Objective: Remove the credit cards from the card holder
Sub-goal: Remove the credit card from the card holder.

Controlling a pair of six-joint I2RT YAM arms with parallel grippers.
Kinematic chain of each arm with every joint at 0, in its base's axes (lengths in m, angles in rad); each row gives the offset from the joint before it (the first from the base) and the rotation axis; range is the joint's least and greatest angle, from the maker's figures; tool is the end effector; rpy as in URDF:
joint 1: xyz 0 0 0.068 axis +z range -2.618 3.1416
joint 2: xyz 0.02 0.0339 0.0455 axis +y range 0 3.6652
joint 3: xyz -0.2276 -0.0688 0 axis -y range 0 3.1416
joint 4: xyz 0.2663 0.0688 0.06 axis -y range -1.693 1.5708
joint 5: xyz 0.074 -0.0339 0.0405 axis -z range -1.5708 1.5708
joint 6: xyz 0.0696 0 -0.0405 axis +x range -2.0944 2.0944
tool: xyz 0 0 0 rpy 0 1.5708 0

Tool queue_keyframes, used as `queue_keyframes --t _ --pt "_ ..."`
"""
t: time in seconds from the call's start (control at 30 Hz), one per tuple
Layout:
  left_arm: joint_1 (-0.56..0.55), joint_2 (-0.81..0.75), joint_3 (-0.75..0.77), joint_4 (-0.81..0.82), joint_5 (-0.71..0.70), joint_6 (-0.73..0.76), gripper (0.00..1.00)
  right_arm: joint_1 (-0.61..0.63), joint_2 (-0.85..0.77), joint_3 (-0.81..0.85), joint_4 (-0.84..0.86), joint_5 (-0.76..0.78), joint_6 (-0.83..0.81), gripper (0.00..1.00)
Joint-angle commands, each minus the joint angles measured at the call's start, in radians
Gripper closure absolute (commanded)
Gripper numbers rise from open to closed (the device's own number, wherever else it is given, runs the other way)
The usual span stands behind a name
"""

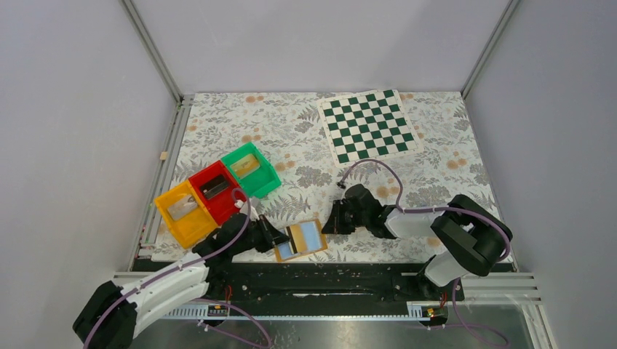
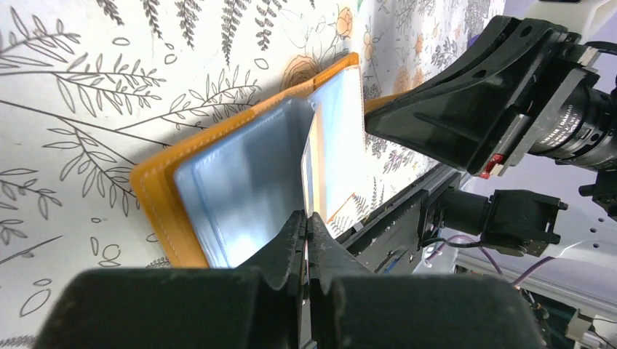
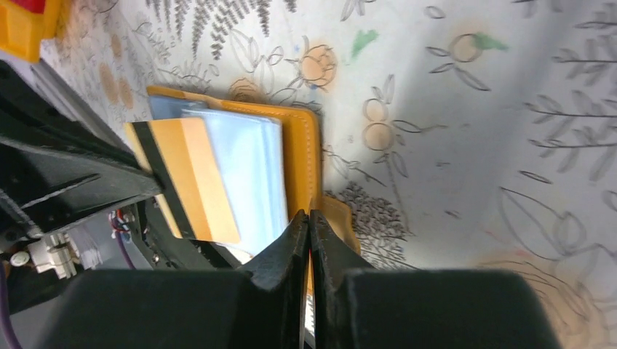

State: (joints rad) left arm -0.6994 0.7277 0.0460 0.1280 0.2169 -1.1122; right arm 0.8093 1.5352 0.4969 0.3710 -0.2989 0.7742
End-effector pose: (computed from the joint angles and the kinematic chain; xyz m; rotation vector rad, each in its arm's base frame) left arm 0.1552 -0.1501 0.0690 -0.3487 2.3751 -1.2121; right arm 0.1985 0.2379 0.0550 -0.2244 2.4728 1.1170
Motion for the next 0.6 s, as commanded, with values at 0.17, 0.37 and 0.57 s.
queue_keyframes --t 0.17,0.37,0.57 --pt "0.005 -0.052 0.156 -0.301 -0.107 0.087 1.0 -0.041 -0.067 -0.024 -0.106 0.082 -0.051 0.92" --pt "0.005 -0.048 0.186 -0.355 -0.125 0.097 1.0 -0.043 -0.097 -0.019 -0.12 0.076 -0.058 0.92" --pt "0.006 -0.093 0.193 -0.405 -0.158 0.096 1.0 -0.043 -0.165 -0.006 -0.175 0.082 -0.073 0.91"
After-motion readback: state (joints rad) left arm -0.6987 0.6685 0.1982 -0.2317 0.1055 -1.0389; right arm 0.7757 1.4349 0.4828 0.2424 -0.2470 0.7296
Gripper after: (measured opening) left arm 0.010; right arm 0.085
